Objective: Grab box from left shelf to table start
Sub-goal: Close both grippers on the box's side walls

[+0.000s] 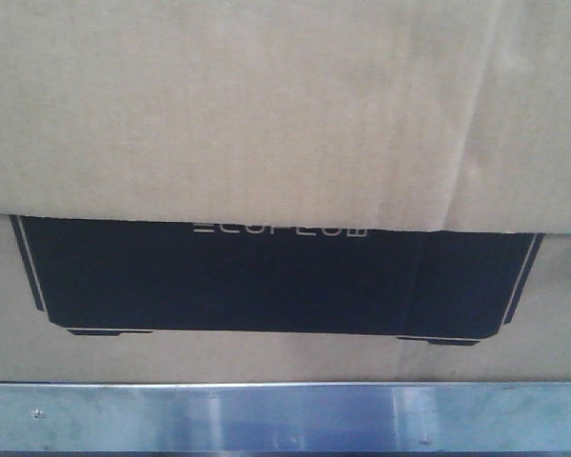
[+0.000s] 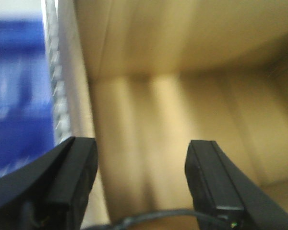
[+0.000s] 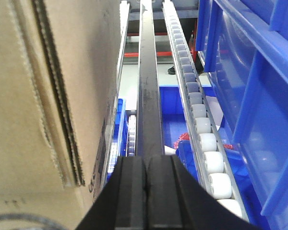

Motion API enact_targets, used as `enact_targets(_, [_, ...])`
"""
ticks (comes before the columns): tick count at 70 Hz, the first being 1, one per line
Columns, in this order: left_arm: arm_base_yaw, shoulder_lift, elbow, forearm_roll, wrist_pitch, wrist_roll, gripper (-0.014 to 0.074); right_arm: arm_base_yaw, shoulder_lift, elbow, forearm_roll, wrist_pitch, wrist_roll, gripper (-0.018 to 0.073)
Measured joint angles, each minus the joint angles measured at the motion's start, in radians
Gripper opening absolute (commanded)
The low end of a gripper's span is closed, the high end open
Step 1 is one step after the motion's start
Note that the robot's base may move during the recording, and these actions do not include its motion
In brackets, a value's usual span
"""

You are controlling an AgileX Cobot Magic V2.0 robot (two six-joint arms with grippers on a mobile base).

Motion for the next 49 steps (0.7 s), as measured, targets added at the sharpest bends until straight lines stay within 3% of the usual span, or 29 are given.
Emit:
enact_targets(15, [0.000,0.168,-0.093,0.084,0.124,-0.043,0.0309,0.000,0.000,0.000,0.000,-0.016,0.000,0.0052])
enact_targets(37, [0.000,0.266,-0.106,0.104,0.171,-0.050,0.0309,0.000,0.000,-0.062,0.000,-0.015,0.000,0.0056])
enact_targets(43, [0.000,0.268,-0.106,0.106,0.179,-0.050,0.0309,0.000,0.000,-0.148,0.000,0.050,0.000,0.0104])
enact_targets(49, [0.000,0.268,-0.107,0.110,0.183,-0.050,0.0309,0.000,0.000,-0.252,0.000,0.135,0.000,0.0246])
